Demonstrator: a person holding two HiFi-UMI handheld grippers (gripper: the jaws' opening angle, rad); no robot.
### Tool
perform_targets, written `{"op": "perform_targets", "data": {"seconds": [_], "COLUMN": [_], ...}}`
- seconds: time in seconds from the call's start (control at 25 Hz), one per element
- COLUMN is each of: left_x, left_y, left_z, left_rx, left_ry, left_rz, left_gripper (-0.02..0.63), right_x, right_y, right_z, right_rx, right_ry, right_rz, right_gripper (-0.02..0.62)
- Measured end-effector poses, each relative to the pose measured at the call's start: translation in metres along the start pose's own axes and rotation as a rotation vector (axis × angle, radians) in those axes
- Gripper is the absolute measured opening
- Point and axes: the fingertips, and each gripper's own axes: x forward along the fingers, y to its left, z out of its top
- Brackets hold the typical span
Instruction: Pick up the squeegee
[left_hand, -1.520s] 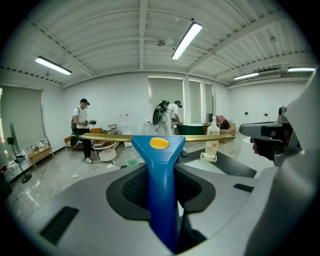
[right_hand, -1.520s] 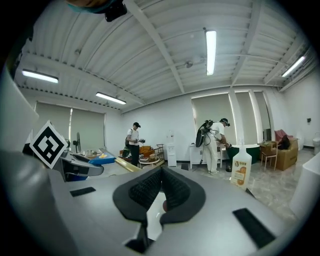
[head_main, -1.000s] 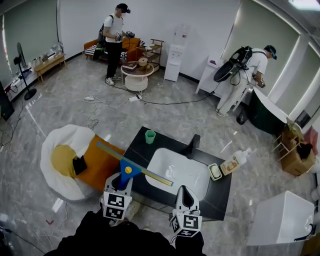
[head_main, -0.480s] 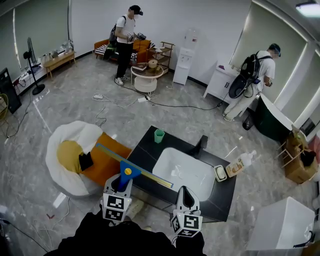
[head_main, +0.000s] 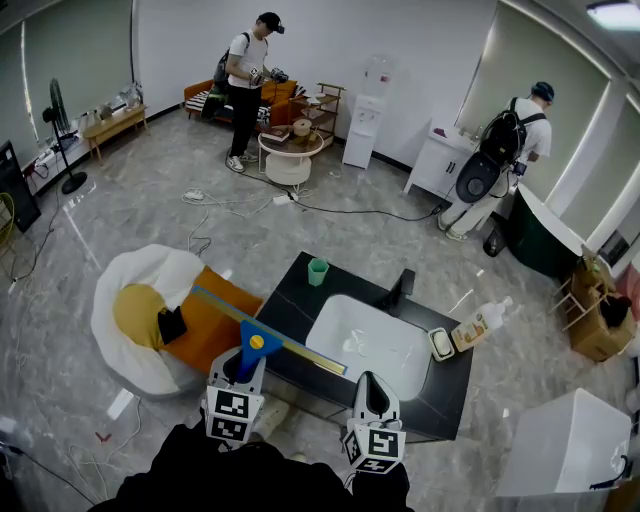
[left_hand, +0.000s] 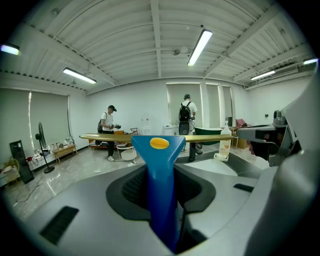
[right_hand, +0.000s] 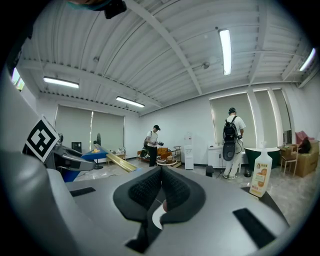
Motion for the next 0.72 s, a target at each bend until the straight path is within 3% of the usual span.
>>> {"op": "perform_targets", "data": {"seconds": [0.72], "left_x": [0.0000], "left_y": [0.0018], "left_z": [-0.0014], "left_rx": [-0.006], "left_ry": [0.000], "left_rz": [-0.005], "left_gripper": [0.129], "right_x": [-0.0006], "right_y": [0.0028], "right_z": [-0.0014], "right_rx": [-0.003], "right_ry": [0.004], "right_rz": [-0.005], "right_gripper": [0.014]}}
